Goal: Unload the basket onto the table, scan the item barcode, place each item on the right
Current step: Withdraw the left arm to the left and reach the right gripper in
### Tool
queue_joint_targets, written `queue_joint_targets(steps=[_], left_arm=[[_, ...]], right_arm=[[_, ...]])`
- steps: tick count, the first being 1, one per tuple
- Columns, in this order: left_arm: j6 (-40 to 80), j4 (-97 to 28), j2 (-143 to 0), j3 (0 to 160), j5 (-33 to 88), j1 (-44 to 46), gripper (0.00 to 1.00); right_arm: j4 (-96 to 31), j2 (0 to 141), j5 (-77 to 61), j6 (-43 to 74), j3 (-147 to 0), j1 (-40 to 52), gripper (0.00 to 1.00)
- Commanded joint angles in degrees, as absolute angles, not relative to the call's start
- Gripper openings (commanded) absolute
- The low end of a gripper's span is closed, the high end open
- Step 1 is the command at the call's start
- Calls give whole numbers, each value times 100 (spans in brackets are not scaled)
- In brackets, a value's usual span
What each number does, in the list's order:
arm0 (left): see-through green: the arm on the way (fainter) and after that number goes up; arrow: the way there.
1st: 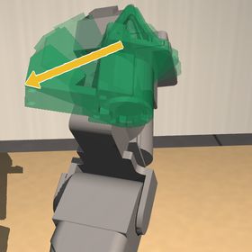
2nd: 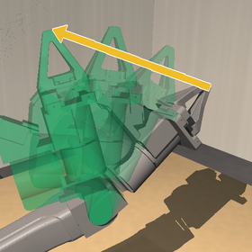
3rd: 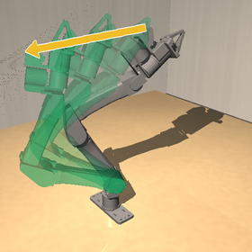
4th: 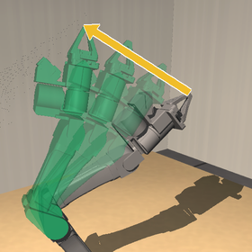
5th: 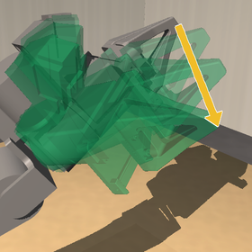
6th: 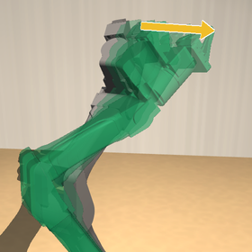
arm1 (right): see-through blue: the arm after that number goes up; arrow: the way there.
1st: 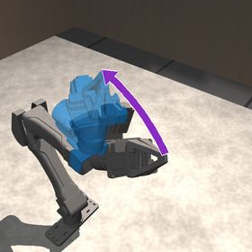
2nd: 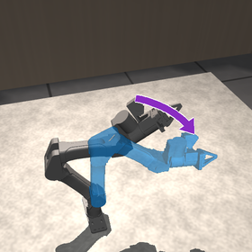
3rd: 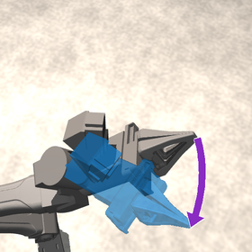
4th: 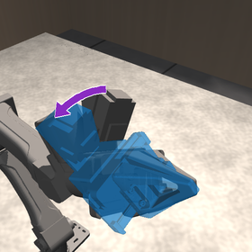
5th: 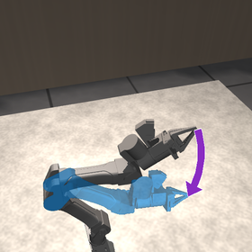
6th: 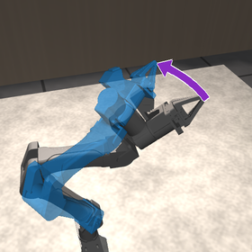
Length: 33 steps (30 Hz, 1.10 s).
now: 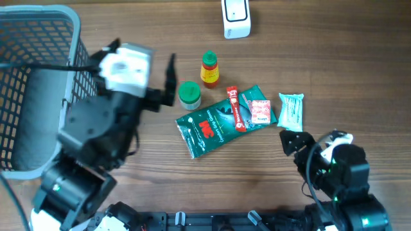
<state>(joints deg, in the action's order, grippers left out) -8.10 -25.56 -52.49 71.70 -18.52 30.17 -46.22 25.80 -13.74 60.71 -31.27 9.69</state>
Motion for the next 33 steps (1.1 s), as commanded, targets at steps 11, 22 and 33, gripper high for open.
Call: queue_joint_targets(steps=[11,22,33], left_arm=[[-578,-4582,-4550,6023,340,1470,100],[-572,-4875,-4993,5601,340,1461,100],[-572,-4873,-5240,5601,340,1461,100]], right_arm=[[-2808,6031,-2025,5415,-3118,967,100],[-2213,6243,-1697,5719,-3118,967,88],[-1946,6777,-1009,7218,-3116,978,82]])
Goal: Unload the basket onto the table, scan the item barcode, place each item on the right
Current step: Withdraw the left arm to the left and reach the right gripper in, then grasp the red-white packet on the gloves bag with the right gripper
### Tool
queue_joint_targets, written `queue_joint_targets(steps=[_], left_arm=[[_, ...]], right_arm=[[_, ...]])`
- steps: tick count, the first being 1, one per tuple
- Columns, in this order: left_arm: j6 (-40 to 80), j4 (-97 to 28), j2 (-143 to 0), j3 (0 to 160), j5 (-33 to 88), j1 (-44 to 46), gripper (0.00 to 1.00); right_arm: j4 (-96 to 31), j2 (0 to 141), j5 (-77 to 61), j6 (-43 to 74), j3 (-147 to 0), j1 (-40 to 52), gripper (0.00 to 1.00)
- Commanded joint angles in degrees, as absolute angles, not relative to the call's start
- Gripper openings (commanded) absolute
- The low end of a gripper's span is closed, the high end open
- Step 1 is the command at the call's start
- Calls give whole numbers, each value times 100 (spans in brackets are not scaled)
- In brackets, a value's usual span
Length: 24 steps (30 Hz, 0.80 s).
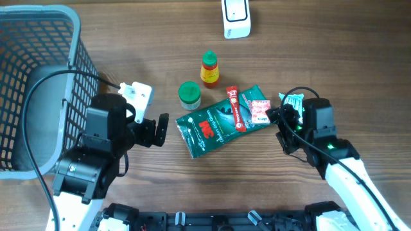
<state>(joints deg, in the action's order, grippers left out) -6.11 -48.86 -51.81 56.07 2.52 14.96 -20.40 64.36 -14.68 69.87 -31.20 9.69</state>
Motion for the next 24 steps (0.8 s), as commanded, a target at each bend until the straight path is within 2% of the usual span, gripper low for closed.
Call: queue_joint_targets(steps=[1,8,16,19,24], left_arm=[[-572,-4873,-5260,5601,340,1461,100],[-572,-4873,-5328,5601,340,1461,100],[-572,-4875,-5030,5601,340,1461,100],[-572,-4875,-4685,5601,340,1461,100],[-572,-4875,-4412,5601,340,1461,100]], right_arm=[[-1874,6914,-987,7220,-3116,978,80],[-812,8088,-1406,7524,-3116,1135,66],[-729,8165,-934,7693,-3116,1184,63],[-707,8202,-659,8093,-3116,1184,50],[-622,8230,-663,8119,-3116,1184,41]])
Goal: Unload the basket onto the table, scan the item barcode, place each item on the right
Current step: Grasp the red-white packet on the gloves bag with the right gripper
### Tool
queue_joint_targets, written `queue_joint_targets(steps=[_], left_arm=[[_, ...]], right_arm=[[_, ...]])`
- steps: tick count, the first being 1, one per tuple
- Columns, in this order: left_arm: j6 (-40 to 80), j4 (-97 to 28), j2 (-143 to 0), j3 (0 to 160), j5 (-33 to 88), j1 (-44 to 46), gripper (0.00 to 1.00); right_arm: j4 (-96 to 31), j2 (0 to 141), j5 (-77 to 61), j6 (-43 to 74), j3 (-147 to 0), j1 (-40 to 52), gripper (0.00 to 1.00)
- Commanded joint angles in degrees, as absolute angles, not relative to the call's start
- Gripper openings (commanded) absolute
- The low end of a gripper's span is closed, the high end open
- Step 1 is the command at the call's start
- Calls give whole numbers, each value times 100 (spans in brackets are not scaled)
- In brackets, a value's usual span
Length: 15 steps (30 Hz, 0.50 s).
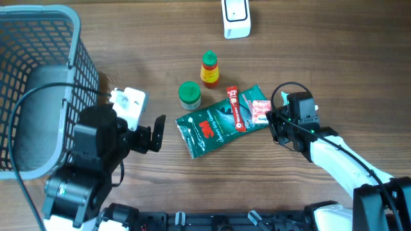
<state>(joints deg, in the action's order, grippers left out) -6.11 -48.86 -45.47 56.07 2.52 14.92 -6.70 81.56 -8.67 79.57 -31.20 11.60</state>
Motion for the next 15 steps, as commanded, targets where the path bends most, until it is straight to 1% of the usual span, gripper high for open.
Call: queue_joint_targets(steps=[1,3,7,8,10,12,15], left_arm=[[-572,-4875,-4414,5601,340,1461,100],[-572,-4877,-4431,5601,340,1461,100],[-572,-4875,-4429,5601,340,1461,100],[-572,-4875,-4429,5601,340,1461,100],[-572,-4875,-4429,5601,340,1461,100],[-572,-4875,-4429,5601,340,1461,100],[-572,-4875,-4429,5601,340,1461,100]], right_arm=[[-615,8230,-668,8119,-3116,1184,37],[-574,8230,-683,8117,-3116,1184,31],[-368,8390,-687,8117,-3116,1184,29],[-274,8530,-762,8114,-3116,1184,31],[-217,8726,-913,8112,-3116,1184,49],[-213,8855,-1068,8112,-3116,1184,54],[-137,8812,-1372,8103,-3116,1184,55]])
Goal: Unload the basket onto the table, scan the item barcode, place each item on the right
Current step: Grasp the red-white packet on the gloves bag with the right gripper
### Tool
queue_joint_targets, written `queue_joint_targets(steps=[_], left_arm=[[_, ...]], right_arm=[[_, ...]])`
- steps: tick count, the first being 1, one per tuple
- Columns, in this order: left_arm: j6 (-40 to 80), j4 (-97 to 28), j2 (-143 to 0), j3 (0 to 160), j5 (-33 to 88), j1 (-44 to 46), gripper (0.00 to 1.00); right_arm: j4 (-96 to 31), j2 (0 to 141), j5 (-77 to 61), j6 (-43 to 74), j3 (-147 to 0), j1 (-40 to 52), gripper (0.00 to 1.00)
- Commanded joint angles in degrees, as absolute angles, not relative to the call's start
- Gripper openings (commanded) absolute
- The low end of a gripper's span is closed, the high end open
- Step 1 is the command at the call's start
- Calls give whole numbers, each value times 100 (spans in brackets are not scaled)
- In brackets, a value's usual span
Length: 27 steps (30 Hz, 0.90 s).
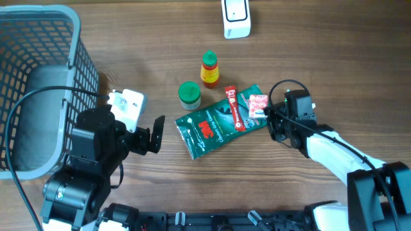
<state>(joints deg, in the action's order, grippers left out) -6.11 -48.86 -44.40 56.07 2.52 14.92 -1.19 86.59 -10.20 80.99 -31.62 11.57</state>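
Note:
A white scanner (236,18) stands at the far edge. A green pouch (212,127) lies mid-table with a red stick packet (234,108) and a small red-and-white packet (258,104) on its right end. My right gripper (269,118) is at that small packet's right edge, and its arm hides how the fingers stand. The left gripper (157,133) hangs open to the left of the pouch with nothing in it.
A green-lidded jar (189,94) and a red sauce bottle (209,69) stand just behind the pouch. A grey wire basket (78,38) fills the far left. The right arm covers the spot right of the pouch.
The small red-and-white packet has shifted slightly up and tilted, with my right gripper nudged a little further toward it. The left arm has barely moved.
At first my left gripper was raised near the green-lidded jar and the right one low at the front right. Then the left sat back left of the pouch and the right covered a pale green packet. After that the right gripper reached the small packet, where it is now.

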Motion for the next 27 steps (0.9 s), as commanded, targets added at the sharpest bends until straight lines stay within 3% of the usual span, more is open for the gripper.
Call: queue_joint_targets(steps=[1,2,5,7,9,11,27], left_arm=[[-572,-4875,-4429,5601,340,1461,100],[-572,-4875,-4429,5601,340,1461,100],[-572,-4875,-4429,5601,340,1461,100],[-572,-4875,-4429,5601,340,1461,100],[-572,-4875,-4429,5601,340,1461,100],[-572,-4875,-4429,5601,340,1461,100],[-572,-4875,-4429,5601,340,1461,100]], right_arm=[[-91,8785,-1457,8097,-3116,1184,54],[-60,8746,-1568,8099,-3116,1184,47],[-69,8650,-1870,7988,-3116,1177,45],[-126,8497,-2060,7898,-3116,1177,50],[-207,8226,-2154,7703,-3116,1177,64],[-425,7891,-2152,7714,-3116,1177,67],[-198,8189,-1369,9325,-3116,1636,58]])
